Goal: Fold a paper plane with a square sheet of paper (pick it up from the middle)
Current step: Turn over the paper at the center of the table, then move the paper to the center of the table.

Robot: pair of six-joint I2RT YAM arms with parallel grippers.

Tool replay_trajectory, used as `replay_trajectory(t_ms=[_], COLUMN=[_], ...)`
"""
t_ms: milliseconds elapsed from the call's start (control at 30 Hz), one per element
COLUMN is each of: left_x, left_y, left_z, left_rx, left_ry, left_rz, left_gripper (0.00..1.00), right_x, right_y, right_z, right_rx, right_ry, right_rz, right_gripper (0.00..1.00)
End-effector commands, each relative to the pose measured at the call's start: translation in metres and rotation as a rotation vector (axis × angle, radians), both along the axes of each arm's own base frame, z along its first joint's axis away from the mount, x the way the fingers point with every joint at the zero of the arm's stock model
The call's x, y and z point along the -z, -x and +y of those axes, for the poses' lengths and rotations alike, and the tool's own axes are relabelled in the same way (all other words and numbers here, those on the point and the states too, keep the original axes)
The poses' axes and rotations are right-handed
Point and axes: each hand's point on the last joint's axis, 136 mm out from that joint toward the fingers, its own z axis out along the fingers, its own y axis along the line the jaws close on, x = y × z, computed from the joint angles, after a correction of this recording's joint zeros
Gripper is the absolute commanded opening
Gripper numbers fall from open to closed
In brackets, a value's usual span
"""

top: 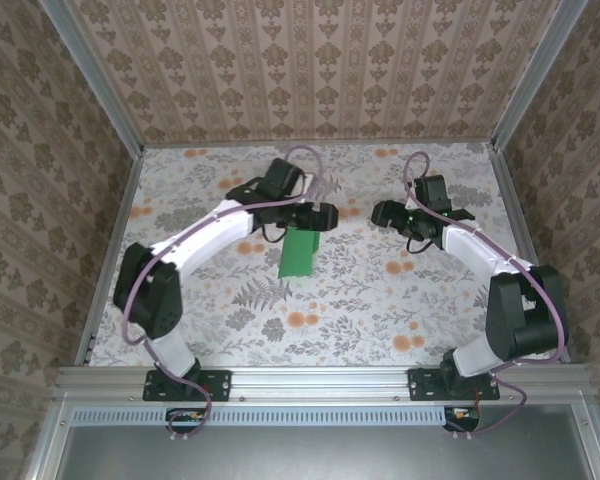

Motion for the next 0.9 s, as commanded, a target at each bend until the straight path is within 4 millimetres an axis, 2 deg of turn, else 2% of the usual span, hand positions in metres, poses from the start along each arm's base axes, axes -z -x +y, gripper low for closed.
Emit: replay_trajectory(t_ms=[0,100,167,233,400,500,633,867], left_x=[0.001,0.012,0.021,0.031,0.048,0.051,0.052,0.053], left_y=[-0.018,-0.018,-0.014,-0.014,-0.001,0.005,0.013,0.017], left_z=[0.048,0.097,0.121,0.151,0.198,0.215,0.223,0.225], left_rx=[-0.161,-0.301,-0.367,-0.455,-0.596,-0.644,-0.652,-0.642], left_ry=[-0.018,-0.046,-0.054,-0.060,-0.079,-0.080,-0.095,-0.110], left_rz=[-0.037,-0.022,0.001,0.032,0.075,0.075,0.070,0.071], left_gripper=[1.00,1.00,1.00,1.00,1.00,1.00,1.00,1.00], right_x=[-0.016,-0.022,-0.023,-0.018,0.011,0.030,0.054,0.084], right_y=[-0.001,0.007,0.012,0.019,0.027,0.034,0.042,0.047], right_z=[0.043,0.085,0.114,0.148,0.213,0.244,0.267,0.269], right_rx=[-0.115,-0.211,-0.260,-0.321,-0.414,-0.463,-0.540,-0.564], right_ry=[-0.067,-0.055,-0.057,-0.077,-0.083,-0.071,-0.009,0.037], right_rz=[-0.029,-0.043,-0.038,-0.017,0.083,0.140,0.224,0.307], right_gripper=[0.75,0.68,0.63,0.56,0.38,0.35,0.36,0.39])
